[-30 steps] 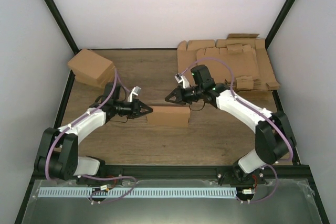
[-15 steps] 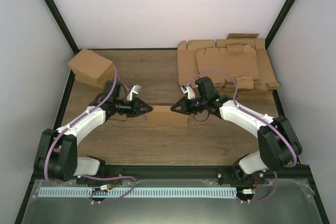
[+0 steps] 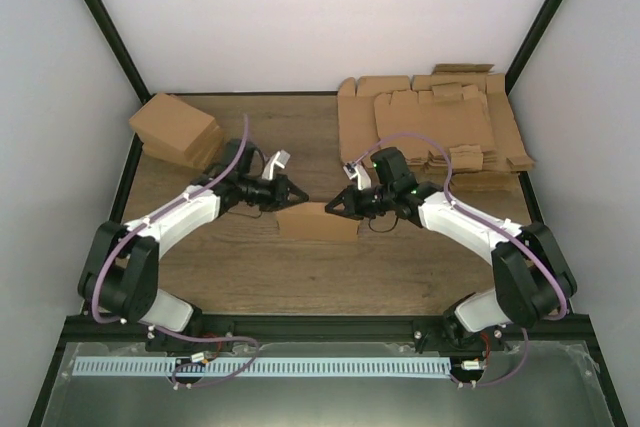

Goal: Fold the paper box

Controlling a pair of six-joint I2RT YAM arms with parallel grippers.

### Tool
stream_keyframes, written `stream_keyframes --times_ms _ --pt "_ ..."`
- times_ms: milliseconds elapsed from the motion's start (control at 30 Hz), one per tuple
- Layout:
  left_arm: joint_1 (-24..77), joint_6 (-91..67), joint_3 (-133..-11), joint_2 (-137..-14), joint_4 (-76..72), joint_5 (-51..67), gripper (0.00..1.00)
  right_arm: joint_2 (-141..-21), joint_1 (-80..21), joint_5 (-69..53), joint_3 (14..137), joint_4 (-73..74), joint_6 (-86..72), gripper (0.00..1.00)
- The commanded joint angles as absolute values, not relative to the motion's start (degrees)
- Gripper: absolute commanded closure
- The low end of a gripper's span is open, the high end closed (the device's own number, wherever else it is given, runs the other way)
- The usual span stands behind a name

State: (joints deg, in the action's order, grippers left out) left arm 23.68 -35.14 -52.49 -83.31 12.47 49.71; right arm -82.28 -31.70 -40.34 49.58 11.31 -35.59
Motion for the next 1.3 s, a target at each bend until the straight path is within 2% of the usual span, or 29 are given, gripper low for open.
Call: stream_keyframes --times_ms 0,267,433,667,767,900,1267 --pt "24.76 -33.06 -47.44 -86.56 11.55 48.12 0.96 -81.75 -31.97 -35.81 50.43 17.14 -34.66 0.99" --pt "24.82 -32.62 -44.45 -87.11 8.88 47.79 0.96 -74.49 -29.13 -36.16 52.01 19.46 -33.87 0.99" --pt "24.87 -31.78 -46.27 -86.91 10.79 47.56 0.96 -73.59 -24.07 -41.17 42.77 14.1 -34.46 0.99" --pt "24.87 -31.2 -50.63 -83.21 15.7 47.7 0.94 -76.95 -23.23 -44.27 35.96 7.59 -34.56 0.99" --pt "24.83 -30.44 -52.42 -80.69 19.17 46.82 0.88 -75.99 -23.21 -43.57 35.98 8.33 -34.1 0.99" --pt "24.74 -31.14 -51.7 -78.11 20.1 45.92 0.85 -75.49 -23.2 -42.6 37.19 10.17 -32.97 0.99" --pt "24.51 -32.19 -43.57 -82.06 14.64 45.47 0.9 -75.6 -23.23 -42.98 38.84 11.32 -32.23 0.99"
